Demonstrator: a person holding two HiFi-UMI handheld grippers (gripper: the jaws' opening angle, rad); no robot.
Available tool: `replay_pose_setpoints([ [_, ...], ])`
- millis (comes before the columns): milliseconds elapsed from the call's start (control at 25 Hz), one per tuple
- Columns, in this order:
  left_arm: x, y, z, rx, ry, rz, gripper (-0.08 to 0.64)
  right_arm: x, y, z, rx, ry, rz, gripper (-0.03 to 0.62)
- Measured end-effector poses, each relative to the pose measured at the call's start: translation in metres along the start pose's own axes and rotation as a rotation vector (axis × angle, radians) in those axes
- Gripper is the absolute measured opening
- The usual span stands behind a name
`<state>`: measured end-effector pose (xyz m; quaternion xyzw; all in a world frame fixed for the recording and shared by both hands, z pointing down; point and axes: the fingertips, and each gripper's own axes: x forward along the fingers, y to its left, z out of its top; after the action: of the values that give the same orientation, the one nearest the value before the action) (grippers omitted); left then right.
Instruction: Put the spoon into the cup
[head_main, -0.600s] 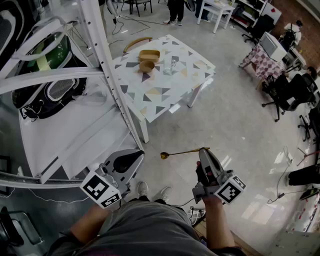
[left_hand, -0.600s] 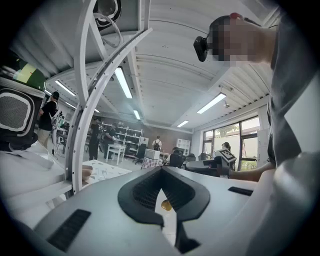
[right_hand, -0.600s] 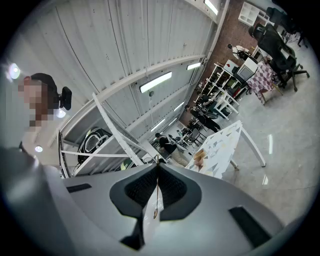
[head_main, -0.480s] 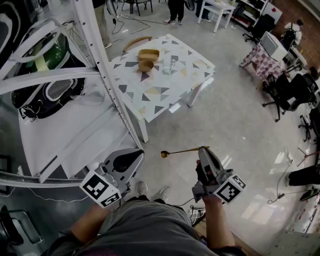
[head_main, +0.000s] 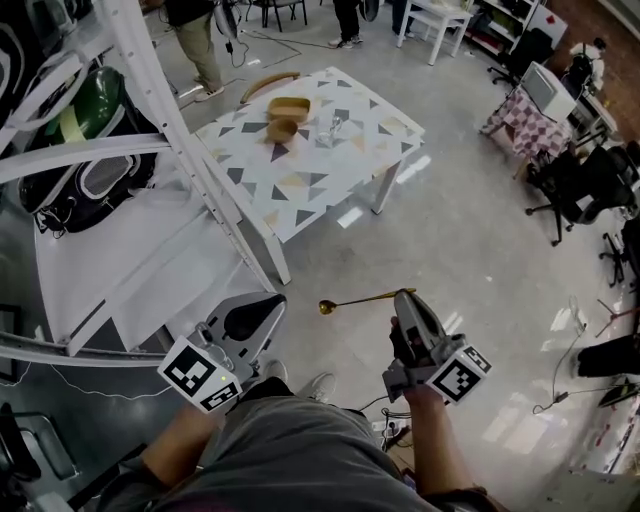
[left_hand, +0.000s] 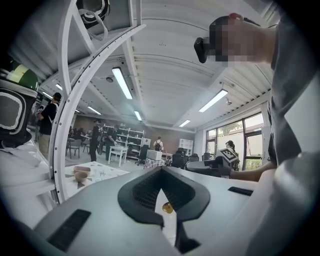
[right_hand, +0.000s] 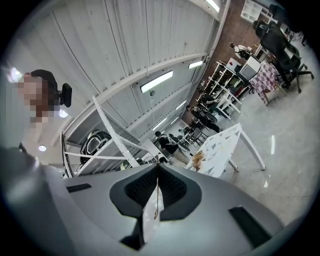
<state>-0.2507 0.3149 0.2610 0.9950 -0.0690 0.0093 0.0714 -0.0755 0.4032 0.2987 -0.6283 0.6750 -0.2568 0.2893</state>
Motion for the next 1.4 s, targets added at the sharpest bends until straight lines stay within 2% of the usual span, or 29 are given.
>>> replay_pose_setpoints([
  [280,0.014,-0.006,-0.002,-0.001,-0.009,0.026,0.014,-0.005,-0.015,0.01,0.004,0.016,0.007,0.023],
  [680,0.048,0.014,-0.008,-0.02,-0.016,0.028,0.014,0.018,-0.04,0.028,-0.002,0.028,0.002,0.023],
  [1160,0.127,0.084,-0.014,-0.036,-0.007,-0.014,0.014,0.091,-0.096,0.059,-0.013,0.026,-0.026,0.023],
  [1400,0.166,0.127,-0.015,-0.041,0.009,-0.041,0.014,0.138,-0.133,0.069,0.01,0.027,-0.079,0.023],
])
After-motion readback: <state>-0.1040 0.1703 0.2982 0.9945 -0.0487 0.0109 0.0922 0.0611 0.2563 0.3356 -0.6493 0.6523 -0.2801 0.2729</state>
